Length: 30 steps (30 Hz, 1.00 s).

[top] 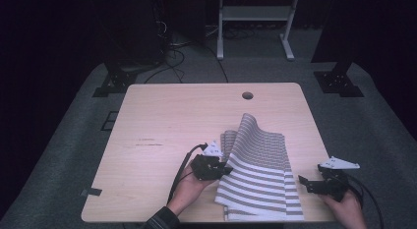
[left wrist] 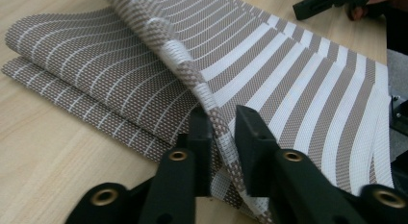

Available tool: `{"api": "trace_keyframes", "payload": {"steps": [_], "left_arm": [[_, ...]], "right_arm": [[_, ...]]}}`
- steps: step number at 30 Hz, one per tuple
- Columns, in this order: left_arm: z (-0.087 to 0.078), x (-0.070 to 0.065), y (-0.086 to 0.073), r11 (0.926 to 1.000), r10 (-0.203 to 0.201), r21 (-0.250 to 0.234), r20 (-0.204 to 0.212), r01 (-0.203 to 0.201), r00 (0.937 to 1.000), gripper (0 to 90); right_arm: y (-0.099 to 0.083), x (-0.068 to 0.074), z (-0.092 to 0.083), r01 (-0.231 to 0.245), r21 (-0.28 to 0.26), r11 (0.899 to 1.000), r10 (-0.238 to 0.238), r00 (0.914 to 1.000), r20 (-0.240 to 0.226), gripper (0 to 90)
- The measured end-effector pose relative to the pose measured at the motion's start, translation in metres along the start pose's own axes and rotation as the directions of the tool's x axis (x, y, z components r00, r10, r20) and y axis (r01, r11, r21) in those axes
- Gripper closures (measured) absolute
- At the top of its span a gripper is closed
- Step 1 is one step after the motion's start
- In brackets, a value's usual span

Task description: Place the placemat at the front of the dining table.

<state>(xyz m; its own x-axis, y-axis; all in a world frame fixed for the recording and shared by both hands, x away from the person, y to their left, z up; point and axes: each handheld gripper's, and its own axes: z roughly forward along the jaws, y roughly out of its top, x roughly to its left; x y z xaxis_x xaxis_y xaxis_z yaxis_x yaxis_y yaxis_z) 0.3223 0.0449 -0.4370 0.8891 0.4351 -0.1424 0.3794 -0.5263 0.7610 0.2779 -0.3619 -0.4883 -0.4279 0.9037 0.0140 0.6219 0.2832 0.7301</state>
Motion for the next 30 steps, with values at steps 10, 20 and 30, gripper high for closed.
{"api": "trace_keyframes", "payload": {"steps": [10,20,30], "left_arm": [[-0.012,-0.001,0.003,0.9988,0.039,-0.028,-0.037,-0.040,0.9985,86.3],[-0.029,0.010,-0.001,0.9990,0.037,-0.025,-0.045,-0.038,0.9983,86.7],[-0.046,0.022,-0.006,0.9996,0.020,-0.020,-0.064,-0.022,0.9977,86.7]], "right_arm": [[0.000,0.000,0.000,0.000,0.000,1.000,0.000,1.0000,0.000,9.4],[0.000,0.000,0.000,0.000,0.000,1.000,0.000,1.0000,0.000,9.4],[0.000,0.000,0.000,0.000,0.000,1.000,0.000,1.0000,0.000,9.4]]}}
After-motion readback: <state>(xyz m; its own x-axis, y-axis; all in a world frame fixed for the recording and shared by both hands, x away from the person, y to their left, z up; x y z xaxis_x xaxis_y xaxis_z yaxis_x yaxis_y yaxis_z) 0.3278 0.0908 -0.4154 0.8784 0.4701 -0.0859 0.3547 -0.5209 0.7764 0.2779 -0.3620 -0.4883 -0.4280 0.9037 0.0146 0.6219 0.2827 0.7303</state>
